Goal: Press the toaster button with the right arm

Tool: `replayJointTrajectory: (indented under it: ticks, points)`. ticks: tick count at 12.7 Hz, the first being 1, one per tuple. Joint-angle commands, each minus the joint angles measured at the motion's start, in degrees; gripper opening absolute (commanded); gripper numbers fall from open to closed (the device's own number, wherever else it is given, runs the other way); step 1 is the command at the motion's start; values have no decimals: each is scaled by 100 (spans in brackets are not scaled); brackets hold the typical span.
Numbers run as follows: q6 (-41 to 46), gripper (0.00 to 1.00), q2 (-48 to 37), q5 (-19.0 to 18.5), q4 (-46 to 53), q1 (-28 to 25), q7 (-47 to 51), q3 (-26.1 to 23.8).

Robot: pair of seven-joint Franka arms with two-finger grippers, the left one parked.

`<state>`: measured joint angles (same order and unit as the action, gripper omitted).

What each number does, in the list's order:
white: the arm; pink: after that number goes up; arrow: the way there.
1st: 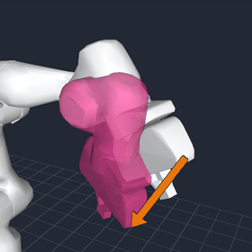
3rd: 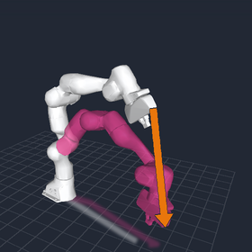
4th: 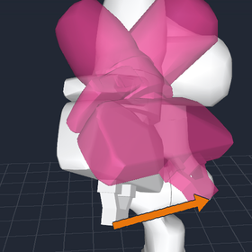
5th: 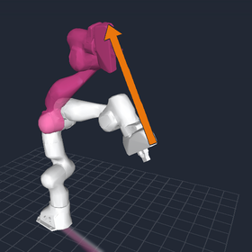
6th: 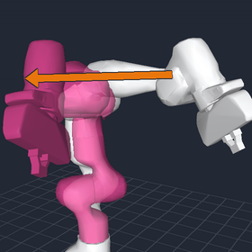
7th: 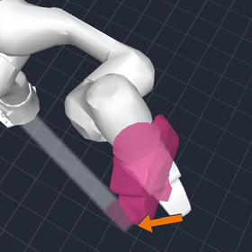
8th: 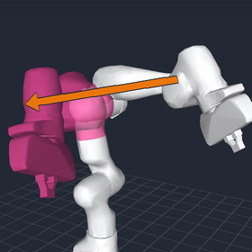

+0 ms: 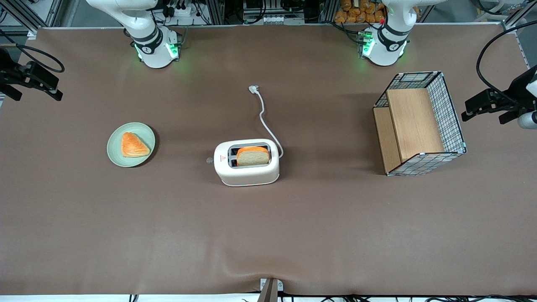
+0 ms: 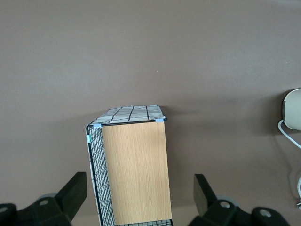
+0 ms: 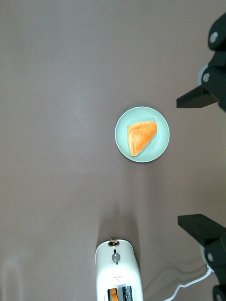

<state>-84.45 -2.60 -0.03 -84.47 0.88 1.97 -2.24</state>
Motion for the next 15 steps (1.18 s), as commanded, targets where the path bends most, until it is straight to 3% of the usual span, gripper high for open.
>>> replayJointTrajectory:
  ticks: [1,15]
  points:
    - [34,100,102,-120,159,35,40,-58]
    - [113,100,102,-76,133,-9,41,-84]
